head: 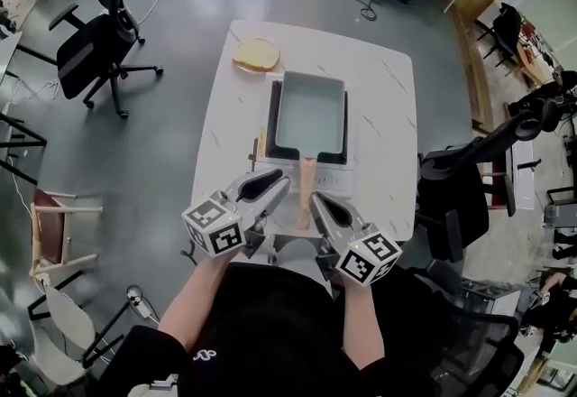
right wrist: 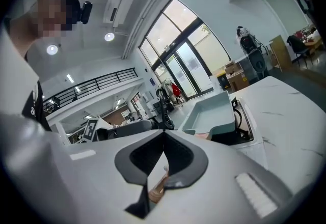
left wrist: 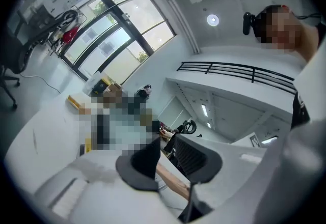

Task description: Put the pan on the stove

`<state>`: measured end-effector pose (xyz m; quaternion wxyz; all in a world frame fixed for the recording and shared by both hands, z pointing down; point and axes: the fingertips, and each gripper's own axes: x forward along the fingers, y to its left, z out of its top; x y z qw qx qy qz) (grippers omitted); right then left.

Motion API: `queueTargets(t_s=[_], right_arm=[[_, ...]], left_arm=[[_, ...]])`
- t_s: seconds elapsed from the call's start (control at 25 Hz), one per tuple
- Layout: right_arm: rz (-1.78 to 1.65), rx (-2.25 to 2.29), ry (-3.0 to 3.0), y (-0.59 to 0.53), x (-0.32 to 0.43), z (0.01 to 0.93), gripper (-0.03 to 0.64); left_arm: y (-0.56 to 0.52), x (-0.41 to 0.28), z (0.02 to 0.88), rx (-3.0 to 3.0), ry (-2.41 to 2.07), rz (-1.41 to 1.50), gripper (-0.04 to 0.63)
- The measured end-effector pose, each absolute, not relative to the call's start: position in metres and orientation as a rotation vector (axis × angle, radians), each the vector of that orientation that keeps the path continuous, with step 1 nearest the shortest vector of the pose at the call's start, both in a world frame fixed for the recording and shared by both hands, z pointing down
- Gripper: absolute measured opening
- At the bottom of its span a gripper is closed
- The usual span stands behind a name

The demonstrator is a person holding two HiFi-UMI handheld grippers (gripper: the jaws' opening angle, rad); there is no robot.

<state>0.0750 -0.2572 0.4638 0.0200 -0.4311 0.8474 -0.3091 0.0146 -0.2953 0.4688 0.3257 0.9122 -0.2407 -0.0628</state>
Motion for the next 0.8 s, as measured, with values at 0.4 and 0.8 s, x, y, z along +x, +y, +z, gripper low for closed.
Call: queueTargets(t_s=[0.4, 0.8], right_arm=[[-0.733, -1.462, 2.676, -0.265, 0.069, 0.441, 0.0], [-0.551, -1.678, 2.61, -0.277, 0.086, 0.424, -0.002]], left_arm=[[-0.295, 0.013, 0.443, 2.545, -0.785, -0.069, 0.0], [-0.296, 0.022, 0.431, 2.622, -0.947, 0.018, 0.0]])
